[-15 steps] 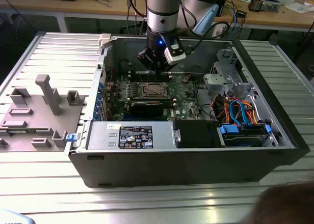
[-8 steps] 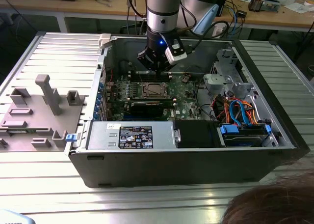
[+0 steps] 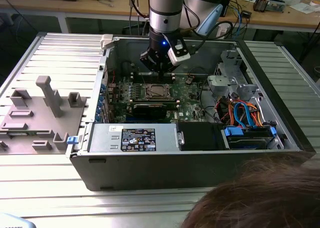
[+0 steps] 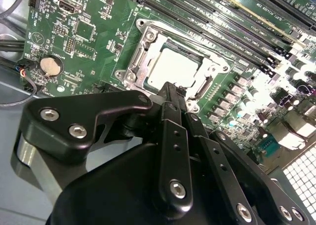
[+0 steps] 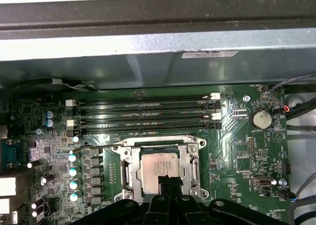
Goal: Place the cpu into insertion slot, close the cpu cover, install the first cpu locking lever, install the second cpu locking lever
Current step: 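Install the first cpu locking lever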
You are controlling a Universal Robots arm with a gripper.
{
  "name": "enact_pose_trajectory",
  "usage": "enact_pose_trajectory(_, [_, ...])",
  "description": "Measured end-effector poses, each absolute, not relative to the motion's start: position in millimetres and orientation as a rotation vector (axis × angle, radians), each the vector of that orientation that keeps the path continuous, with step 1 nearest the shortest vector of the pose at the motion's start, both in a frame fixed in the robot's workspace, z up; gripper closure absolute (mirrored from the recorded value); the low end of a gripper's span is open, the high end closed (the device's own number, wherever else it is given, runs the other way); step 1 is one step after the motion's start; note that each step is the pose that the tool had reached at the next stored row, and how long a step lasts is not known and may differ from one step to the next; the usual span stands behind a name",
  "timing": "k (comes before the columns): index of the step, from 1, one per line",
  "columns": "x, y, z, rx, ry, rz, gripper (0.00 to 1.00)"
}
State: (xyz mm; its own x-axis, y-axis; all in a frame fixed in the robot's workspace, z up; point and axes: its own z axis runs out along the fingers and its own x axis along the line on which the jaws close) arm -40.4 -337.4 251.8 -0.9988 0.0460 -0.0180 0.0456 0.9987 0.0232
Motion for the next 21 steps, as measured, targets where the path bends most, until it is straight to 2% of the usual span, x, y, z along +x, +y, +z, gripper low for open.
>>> enact_pose_trajectory(21, [-46.6,-337.1,253.4,0.071,3.122,0.036,0.89])
